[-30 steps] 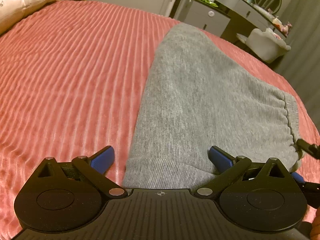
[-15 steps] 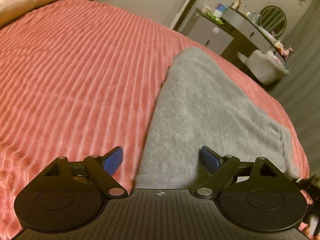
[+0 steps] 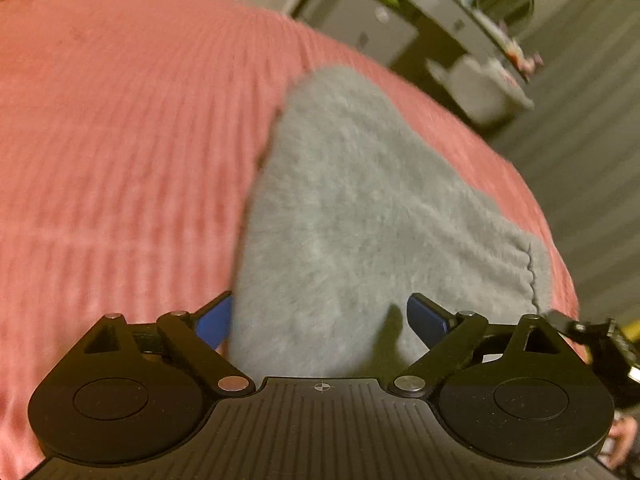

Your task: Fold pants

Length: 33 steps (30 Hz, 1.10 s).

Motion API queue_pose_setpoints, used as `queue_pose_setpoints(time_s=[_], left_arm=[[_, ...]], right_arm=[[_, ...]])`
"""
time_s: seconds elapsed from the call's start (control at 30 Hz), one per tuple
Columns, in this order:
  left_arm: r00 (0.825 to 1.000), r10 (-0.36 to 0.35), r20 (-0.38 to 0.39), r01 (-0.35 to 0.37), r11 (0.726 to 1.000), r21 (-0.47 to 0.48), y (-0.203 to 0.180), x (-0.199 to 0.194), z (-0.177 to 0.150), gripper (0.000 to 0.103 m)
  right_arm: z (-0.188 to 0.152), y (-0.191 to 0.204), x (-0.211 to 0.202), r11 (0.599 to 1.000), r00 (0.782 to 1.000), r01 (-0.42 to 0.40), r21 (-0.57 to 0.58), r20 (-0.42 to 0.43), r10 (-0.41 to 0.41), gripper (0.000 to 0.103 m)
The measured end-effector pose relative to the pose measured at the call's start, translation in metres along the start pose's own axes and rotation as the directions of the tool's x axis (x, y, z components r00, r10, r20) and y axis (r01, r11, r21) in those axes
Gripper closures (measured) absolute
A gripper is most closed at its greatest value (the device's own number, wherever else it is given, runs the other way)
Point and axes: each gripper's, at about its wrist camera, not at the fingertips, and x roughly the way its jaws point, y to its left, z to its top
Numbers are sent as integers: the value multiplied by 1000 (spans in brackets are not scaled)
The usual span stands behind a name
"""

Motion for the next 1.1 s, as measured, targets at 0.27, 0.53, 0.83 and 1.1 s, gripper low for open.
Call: queue_pose_setpoints(time_s=[0.27, 0.53, 0.83, 1.1], left_arm=[[997, -13, -78, 19, 997, 81, -15, 45, 40, 6], [999, 43, 5, -43, 976, 216, -33, 57, 37, 21], [995, 40, 89, -58, 976, 208, -38, 28, 34, 66], [980, -39, 194, -7, 973, 231, -73, -3, 60, 69]], right_arm=[[30, -4, 58, 993, 982, -111, -40, -155, 104, 4], [29, 7, 63, 988, 986, -119, -103, -130, 105, 35], [22, 63, 62, 966, 992, 62, -251, -93, -88, 38], [46, 105, 25, 952, 1000, -1, -306, 24, 9, 47]])
